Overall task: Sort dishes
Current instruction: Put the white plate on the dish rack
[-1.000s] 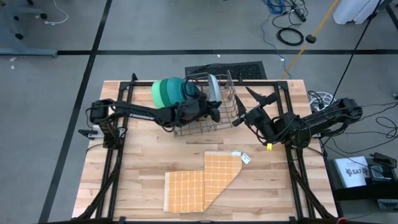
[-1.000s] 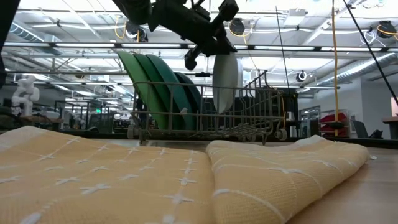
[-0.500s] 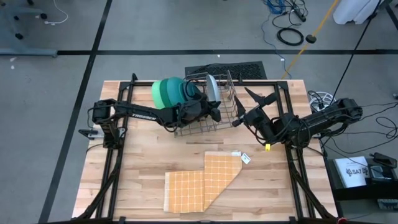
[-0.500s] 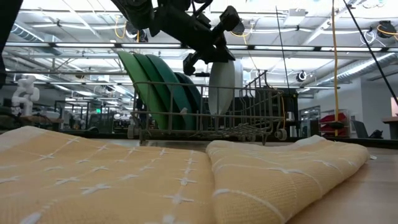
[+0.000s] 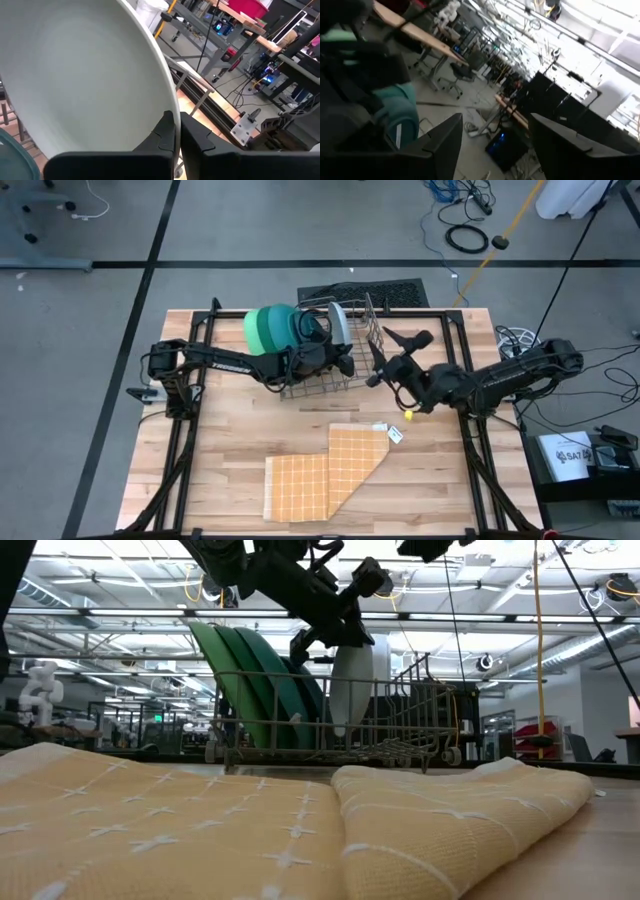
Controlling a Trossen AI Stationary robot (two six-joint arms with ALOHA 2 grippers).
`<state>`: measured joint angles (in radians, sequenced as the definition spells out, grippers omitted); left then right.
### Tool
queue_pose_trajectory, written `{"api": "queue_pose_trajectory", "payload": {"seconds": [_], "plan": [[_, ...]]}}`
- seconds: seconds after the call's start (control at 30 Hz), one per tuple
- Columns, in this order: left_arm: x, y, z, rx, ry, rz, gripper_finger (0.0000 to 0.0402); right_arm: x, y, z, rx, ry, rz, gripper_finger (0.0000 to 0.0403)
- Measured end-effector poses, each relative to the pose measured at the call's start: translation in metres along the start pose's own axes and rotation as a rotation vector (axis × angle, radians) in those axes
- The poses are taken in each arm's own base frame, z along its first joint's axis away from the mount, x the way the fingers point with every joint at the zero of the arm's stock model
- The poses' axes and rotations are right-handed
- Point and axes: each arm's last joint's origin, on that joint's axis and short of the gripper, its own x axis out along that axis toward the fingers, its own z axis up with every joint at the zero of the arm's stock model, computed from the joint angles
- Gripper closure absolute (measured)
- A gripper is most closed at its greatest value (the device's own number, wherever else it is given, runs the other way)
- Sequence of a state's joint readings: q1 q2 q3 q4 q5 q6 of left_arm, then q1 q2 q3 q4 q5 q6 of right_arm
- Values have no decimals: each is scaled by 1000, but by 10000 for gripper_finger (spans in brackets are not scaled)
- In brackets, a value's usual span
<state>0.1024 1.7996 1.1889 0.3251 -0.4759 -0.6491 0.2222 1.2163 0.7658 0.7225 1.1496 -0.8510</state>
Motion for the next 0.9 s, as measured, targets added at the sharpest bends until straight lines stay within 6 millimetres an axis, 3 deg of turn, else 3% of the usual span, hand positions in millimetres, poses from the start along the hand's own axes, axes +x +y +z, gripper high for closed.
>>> {"api": "queue_pose_trajectory", "payload": {"seconds": [0.2, 0.53, 0.9], "plan": [[0, 2, -3, 17, 32, 11, 345, 3, 1, -4, 30, 17, 4, 203], [0, 1, -3, 15, 34, 0, 390, 13, 5, -18, 56, 103, -6, 227], [-1, -1, -5, 19, 44, -11, 283, 21, 6, -31, 58, 167, -6, 257]]}}
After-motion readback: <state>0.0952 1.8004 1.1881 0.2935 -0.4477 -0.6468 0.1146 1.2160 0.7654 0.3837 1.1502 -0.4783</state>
